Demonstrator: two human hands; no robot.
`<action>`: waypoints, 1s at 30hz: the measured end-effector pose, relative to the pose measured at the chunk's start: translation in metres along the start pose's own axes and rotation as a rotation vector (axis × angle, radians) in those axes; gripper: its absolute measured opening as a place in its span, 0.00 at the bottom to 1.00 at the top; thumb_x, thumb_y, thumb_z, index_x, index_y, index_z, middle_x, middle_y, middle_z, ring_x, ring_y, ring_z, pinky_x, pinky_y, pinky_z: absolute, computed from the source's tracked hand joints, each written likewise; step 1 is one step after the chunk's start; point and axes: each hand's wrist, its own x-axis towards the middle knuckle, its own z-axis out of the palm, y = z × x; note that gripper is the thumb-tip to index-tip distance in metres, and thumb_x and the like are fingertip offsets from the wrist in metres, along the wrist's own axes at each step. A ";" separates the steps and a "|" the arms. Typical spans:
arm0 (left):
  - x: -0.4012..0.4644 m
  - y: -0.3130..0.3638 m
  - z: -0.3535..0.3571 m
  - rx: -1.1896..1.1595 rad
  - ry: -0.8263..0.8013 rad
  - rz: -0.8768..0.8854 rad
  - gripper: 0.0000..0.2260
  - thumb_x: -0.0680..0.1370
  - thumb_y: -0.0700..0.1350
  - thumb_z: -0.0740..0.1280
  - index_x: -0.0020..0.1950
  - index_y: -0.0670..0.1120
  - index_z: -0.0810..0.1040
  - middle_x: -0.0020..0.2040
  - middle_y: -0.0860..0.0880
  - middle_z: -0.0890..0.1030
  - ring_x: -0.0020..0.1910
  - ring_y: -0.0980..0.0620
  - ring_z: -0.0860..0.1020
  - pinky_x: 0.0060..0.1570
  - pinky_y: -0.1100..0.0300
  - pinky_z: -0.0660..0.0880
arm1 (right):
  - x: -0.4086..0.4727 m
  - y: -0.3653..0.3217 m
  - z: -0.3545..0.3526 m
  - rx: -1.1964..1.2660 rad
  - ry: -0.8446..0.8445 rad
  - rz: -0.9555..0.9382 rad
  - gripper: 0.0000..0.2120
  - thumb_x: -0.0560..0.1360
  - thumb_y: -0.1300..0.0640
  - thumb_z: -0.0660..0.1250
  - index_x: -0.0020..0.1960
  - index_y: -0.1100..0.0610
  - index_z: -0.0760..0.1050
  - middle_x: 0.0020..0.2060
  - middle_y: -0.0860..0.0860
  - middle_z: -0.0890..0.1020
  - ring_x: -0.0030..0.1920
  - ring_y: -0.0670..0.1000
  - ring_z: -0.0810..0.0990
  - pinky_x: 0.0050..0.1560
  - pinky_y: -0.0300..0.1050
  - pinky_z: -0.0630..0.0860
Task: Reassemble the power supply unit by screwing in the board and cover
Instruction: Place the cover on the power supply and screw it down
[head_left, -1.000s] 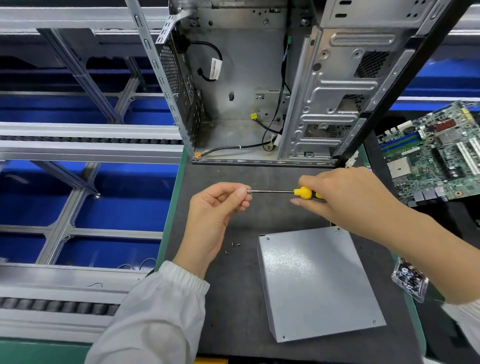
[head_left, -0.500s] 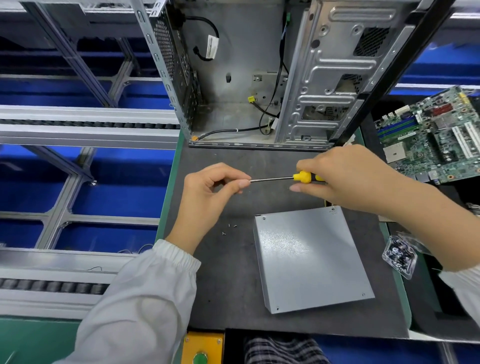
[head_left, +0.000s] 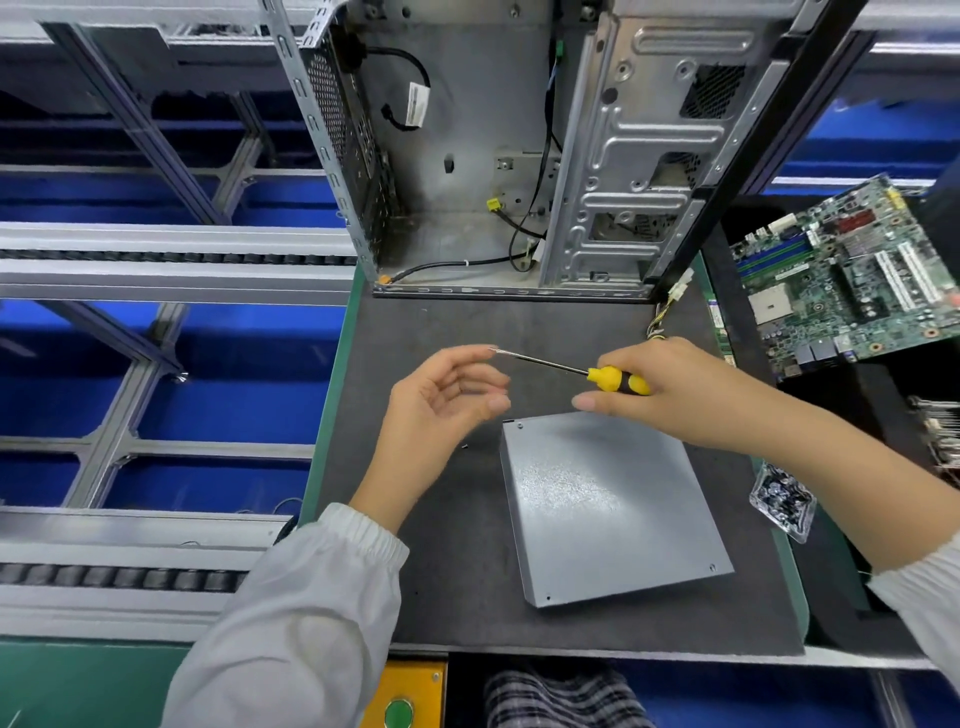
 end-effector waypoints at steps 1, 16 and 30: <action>-0.008 -0.004 -0.003 0.074 -0.039 -0.008 0.23 0.69 0.39 0.77 0.62 0.47 0.76 0.53 0.46 0.82 0.54 0.52 0.81 0.59 0.59 0.76 | -0.002 0.002 0.001 0.011 -0.007 0.004 0.25 0.72 0.36 0.62 0.33 0.57 0.63 0.24 0.48 0.62 0.28 0.48 0.61 0.31 0.45 0.61; -0.065 -0.040 0.006 0.476 -0.461 -0.125 0.69 0.55 0.62 0.83 0.74 0.66 0.29 0.76 0.70 0.37 0.75 0.68 0.39 0.70 0.59 0.46 | -0.013 0.004 -0.025 -0.179 -0.182 0.021 0.10 0.74 0.41 0.63 0.43 0.45 0.67 0.28 0.46 0.73 0.35 0.38 0.70 0.32 0.40 0.63; -0.060 -0.039 0.009 0.511 -0.458 -0.077 0.69 0.57 0.60 0.83 0.76 0.62 0.30 0.78 0.63 0.41 0.78 0.61 0.44 0.73 0.56 0.50 | -0.014 -0.007 -0.033 -0.538 -0.208 -0.022 0.11 0.76 0.37 0.56 0.46 0.44 0.64 0.33 0.43 0.71 0.35 0.41 0.69 0.30 0.39 0.60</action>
